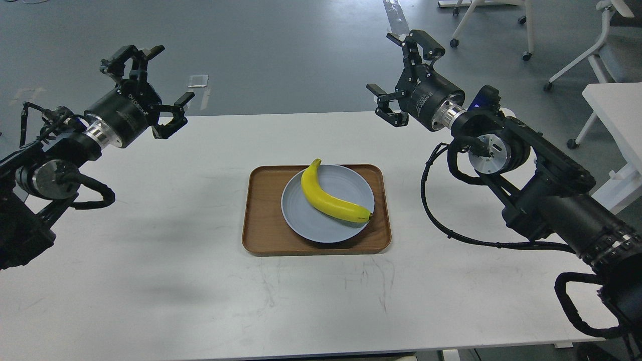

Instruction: Place banana on plate with both arms

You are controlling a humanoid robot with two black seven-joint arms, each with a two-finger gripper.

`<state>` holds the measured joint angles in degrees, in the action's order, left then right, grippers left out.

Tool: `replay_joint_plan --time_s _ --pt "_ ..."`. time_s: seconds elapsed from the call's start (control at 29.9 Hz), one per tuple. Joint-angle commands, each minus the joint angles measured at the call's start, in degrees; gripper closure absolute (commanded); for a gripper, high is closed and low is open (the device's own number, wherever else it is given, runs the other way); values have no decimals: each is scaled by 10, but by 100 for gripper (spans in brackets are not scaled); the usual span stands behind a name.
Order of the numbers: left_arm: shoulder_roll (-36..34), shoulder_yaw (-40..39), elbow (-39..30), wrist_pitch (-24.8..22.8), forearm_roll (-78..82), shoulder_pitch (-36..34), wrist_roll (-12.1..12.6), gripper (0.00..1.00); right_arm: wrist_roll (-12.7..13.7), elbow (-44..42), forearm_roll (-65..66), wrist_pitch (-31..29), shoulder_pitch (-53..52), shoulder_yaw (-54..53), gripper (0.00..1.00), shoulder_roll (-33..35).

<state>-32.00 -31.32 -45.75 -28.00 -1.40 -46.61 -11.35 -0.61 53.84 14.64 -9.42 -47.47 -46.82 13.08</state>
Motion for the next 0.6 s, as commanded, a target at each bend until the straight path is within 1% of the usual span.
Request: replay_joint_plan --time_s 0.0,0.13,0.3,0.43,0.57 --pt "-9 -1 -19 0 -6 7 0 2 5 5 0 2 2 -4 0 -2" --pt "-12 -1 -37 0 -6 12 -1 2 7 22 -7 2 18 -18 0 -1" --pt "-16 -2 -39 0 -6 12 -1 2 17 34 -20 2 34 -22 0 1" --pt "-16 -2 -39 0 -6 13 -2 2 13 27 -17 19 24 -14 0 -3" --pt "-16 -1 -39 0 -6 13 -2 2 11 27 -17 20 21 -10 0 -2"
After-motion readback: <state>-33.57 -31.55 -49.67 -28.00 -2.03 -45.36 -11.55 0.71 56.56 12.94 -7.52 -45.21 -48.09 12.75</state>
